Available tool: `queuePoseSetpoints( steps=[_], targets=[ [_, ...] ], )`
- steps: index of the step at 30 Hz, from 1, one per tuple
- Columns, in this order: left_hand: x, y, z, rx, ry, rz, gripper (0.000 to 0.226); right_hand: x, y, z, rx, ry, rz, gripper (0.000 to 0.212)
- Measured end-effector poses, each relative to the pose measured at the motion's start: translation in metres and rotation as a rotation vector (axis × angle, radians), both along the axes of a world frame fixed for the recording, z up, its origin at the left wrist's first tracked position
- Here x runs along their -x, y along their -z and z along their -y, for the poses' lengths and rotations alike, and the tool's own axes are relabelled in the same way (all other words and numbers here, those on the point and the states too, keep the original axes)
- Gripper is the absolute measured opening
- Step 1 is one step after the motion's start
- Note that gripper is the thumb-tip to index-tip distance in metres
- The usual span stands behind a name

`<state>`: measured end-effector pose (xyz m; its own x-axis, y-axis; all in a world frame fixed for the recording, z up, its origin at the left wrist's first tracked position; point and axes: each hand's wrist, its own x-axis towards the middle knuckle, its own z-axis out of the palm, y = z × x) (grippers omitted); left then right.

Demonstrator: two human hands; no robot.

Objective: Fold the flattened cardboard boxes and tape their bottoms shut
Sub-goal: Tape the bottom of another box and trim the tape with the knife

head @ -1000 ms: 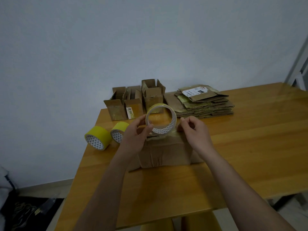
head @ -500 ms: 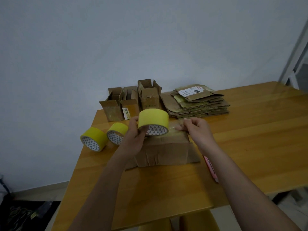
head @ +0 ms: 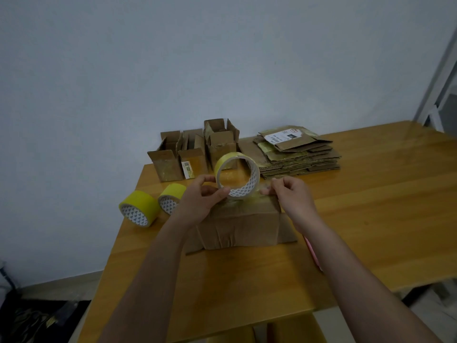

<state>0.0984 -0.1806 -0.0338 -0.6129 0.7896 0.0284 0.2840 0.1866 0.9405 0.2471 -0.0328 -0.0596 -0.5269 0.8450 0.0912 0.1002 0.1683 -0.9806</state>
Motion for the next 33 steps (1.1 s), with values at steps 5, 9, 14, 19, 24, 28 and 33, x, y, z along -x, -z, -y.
queuePoseSetpoints(
  steps=[5, 9, 14, 19, 24, 28, 33],
  targets=[
    [-0.006, 0.005, 0.002, -0.090, 0.063, -0.001, 0.031, -0.002, 0.005, -0.004, 0.137, -0.021, -0.094, 0.028],
    [-0.006, 0.011, 0.004, -0.109, 0.057, -0.003, 0.030, -0.003, 0.007, -0.007, 0.231, -0.039, -0.176, 0.027],
    [-0.010, 0.012, 0.000, -0.109, 0.067, -0.023, 0.025, -0.006, 0.007, -0.009, 0.235, -0.031, -0.161, 0.026],
    [-0.012, 0.011, -0.003, -0.087, 0.081, -0.048, 0.023, -0.009, 0.012, -0.006, 0.278, 0.039, -0.193, 0.032],
    [-0.010, 0.010, 0.000, -0.092, 0.065, -0.051, 0.027, -0.013, 0.018, -0.010, 0.461, 0.116, -0.320, 0.025],
    [-0.008, 0.009, 0.002, -0.136, 0.062, -0.021, 0.027, -0.015, 0.014, -0.012, 0.389, 0.082, -0.280, 0.026],
    [-0.006, 0.012, 0.005, -0.205, 0.028, 0.067, 0.030, -0.013, 0.020, -0.007, 0.263, 0.062, -0.199, 0.032]
  ],
)
